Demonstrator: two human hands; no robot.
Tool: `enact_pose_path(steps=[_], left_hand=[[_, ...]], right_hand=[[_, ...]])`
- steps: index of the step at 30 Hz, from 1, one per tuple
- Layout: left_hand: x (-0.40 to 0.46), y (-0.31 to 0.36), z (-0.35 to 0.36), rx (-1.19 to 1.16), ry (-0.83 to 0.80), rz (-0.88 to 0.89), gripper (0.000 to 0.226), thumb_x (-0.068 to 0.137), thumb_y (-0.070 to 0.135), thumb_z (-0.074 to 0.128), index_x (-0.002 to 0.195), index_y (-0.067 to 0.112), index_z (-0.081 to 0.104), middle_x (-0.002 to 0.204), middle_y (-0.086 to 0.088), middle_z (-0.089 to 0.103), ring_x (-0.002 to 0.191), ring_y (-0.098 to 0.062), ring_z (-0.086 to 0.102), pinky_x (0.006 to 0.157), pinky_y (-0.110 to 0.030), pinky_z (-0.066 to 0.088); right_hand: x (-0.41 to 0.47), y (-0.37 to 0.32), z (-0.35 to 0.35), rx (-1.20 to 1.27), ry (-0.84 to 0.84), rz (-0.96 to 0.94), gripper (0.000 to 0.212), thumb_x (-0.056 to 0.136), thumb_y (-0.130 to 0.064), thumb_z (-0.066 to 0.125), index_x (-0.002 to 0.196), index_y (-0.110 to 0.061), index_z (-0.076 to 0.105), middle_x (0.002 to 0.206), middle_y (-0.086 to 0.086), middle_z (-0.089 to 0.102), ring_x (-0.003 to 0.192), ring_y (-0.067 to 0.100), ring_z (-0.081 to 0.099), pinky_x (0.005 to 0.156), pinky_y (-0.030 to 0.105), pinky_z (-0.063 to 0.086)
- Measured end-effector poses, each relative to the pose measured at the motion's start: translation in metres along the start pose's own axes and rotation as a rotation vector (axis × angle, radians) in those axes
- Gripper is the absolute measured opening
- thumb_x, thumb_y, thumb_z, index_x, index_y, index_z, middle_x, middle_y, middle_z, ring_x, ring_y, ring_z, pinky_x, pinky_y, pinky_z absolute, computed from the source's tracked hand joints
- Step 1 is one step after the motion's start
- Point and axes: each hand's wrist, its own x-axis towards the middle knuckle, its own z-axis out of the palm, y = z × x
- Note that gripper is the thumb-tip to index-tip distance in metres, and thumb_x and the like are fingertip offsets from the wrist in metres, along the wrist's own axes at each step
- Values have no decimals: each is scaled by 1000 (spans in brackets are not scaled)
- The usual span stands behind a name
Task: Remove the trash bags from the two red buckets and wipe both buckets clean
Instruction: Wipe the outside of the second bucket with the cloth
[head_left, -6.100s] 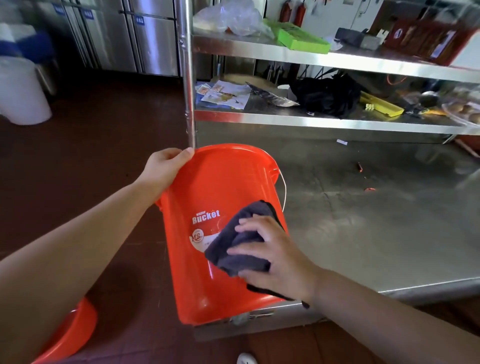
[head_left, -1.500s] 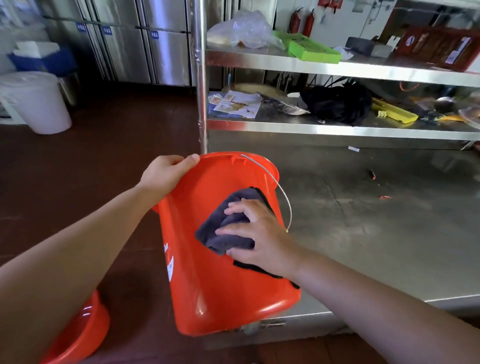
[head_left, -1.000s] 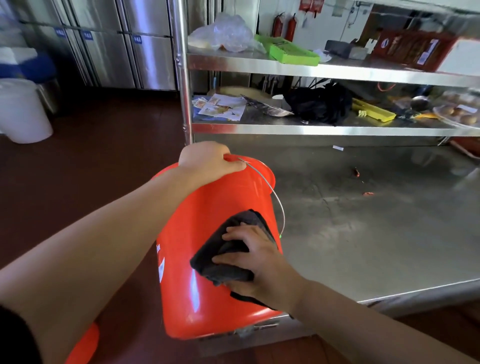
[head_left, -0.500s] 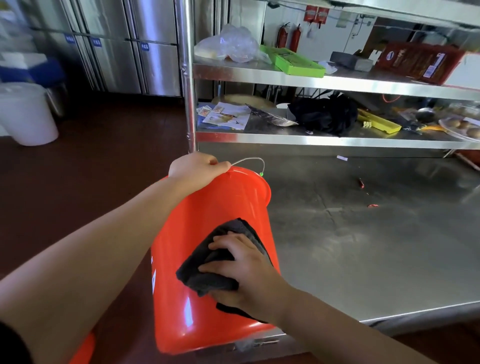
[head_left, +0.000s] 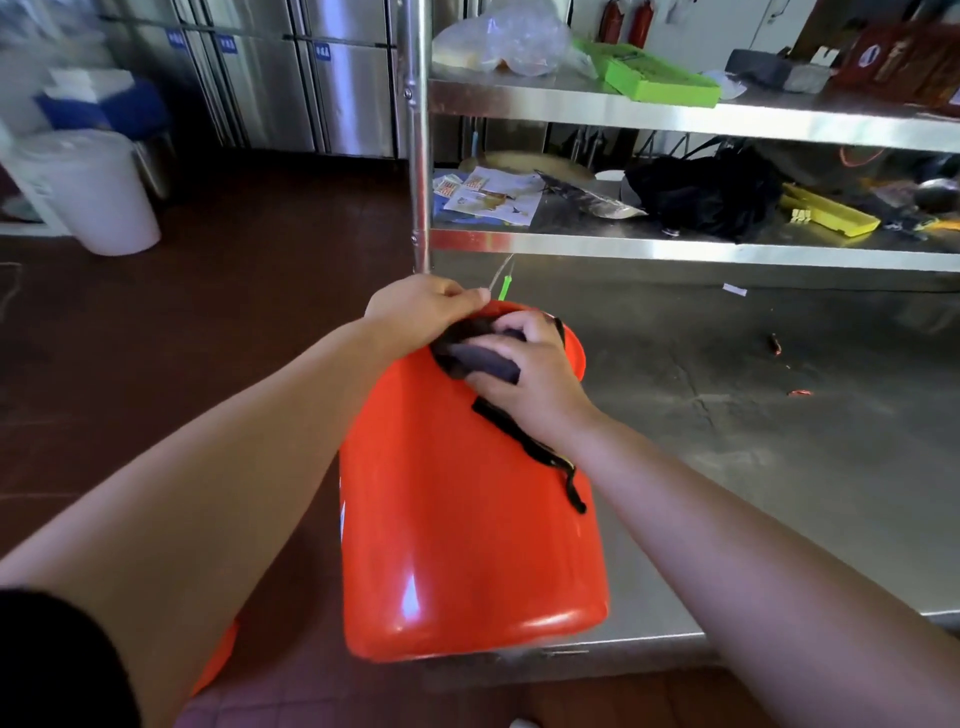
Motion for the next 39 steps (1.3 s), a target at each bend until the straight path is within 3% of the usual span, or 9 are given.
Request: enact_pose_path(steps=[2,7,13,19,24,28,31,34,39], left_hand=[[-2,-2,-1,-3,3,-19,47,83,67,47,95,28,70,92,8,65,86,-13,57,74,-27,40],[-6,-9,-4,-34,30,-102,47,78,73,47,87,31,68,75,11,64,71,-8,57,62,-24,38],[-15,-12,-4,-46,75,-94,47,79,73,42,85,33,67,75,12,62,70,-3,56,62,-27,41],[-23,-23,-10,-197,121,-178,43,74,76,45,70,37,66,74,12,65,72,-4,58,60,-24,41],[-23,-30,-6,-356,137,-219,50,69,74,55,72,26,71,70,6,68,70,-14,62,70,-30,47],[-24,-29,1,-331,171,-203,47,73,72,56,63,28,69,58,6,62,61,-10,57,57,-29,41],[-29,-36,0,-430,163,-199,45,70,72,59,57,29,67,51,7,57,56,-13,54,61,-33,44],[-36,-49,-1,-489,261,-186,45,69,65,62,71,20,65,67,4,62,66,-18,58,70,-39,50],[-47,-65,-3,-311,535,-150,45,78,38,71,109,11,52,107,-5,48,107,-24,47,91,-29,34]], right_hand=[[-18,-5,2,-12,-33,-25,36,79,-31,72,114,-26,69,119,-2,45,116,14,38,99,5,16],[-85,-31,-3,-52,-176,-219,39,75,-35,71,111,-20,70,122,11,54,116,27,49,103,37,34],[-152,-34,-5,-40,-255,-354,36,76,-32,73,110,-20,71,126,12,56,128,24,44,111,44,28],[-122,-34,2,-12,-240,-403,36,72,-30,75,107,-20,72,120,10,57,119,23,49,107,39,33],[-40,-28,5,18,-80,-186,31,73,-25,75,102,-16,74,114,6,55,111,18,48,102,21,30],[8,-12,-2,-13,-16,-58,30,77,-22,75,106,-22,73,113,-2,49,111,15,46,101,25,32],[6,-12,3,-11,-76,-81,31,78,-26,74,109,-23,71,115,-7,45,115,13,41,102,21,27],[-17,-19,6,-12,-141,-138,31,78,-29,74,109,-25,71,121,-4,47,118,13,40,104,24,26],[-76,-36,2,12,-218,-266,33,72,-25,78,104,-19,74,120,7,56,117,17,47,104,32,35]])
